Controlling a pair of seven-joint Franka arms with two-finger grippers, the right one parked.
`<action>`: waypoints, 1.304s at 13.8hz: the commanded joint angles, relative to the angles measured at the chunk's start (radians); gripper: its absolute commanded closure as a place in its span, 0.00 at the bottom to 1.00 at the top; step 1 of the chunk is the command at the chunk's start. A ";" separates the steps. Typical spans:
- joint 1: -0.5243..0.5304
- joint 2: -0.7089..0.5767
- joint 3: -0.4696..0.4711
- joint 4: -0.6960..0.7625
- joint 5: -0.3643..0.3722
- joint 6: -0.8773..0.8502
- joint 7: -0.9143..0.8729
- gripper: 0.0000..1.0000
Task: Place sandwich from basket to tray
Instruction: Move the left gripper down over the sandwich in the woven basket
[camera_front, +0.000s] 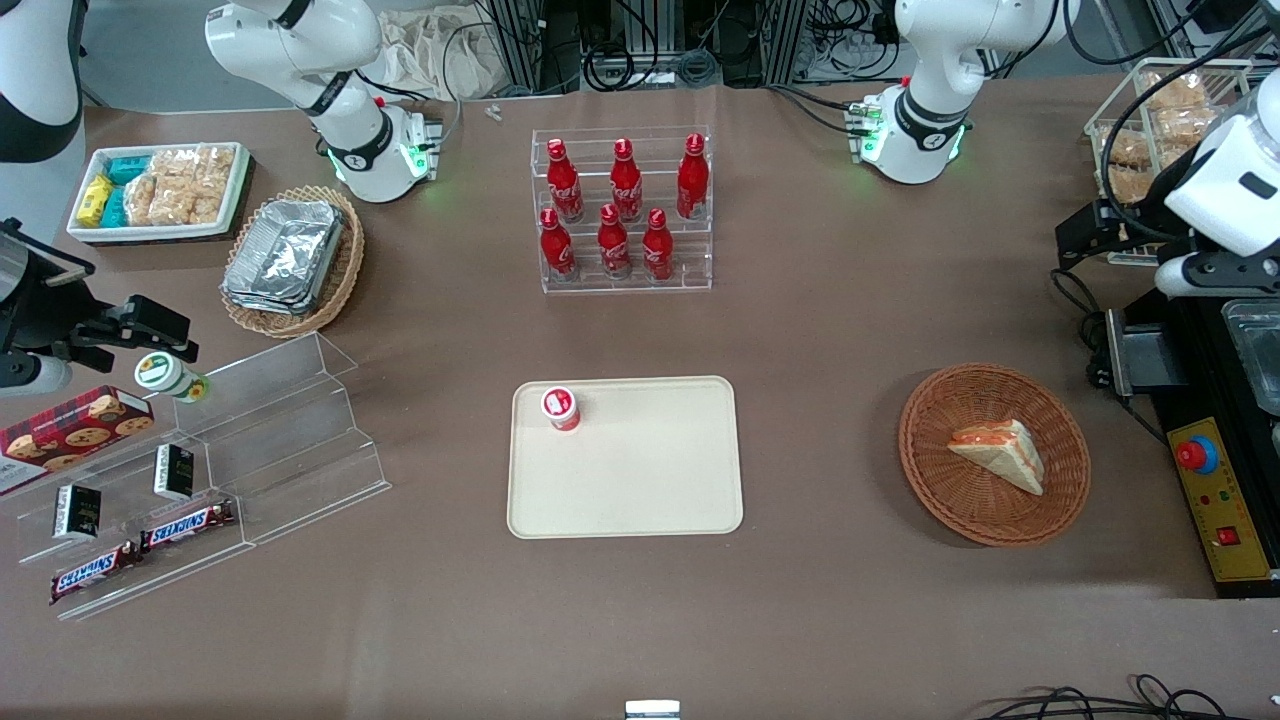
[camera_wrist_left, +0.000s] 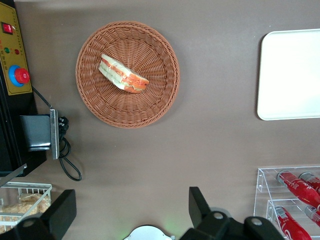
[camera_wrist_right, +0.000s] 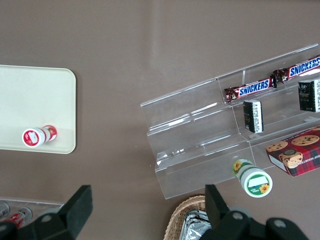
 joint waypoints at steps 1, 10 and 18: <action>-0.017 0.001 0.019 0.029 -0.013 -0.007 0.005 0.00; 0.014 0.138 0.041 -0.031 0.007 0.048 -0.403 0.00; 0.080 0.356 0.042 -0.200 -0.004 0.479 -0.864 0.00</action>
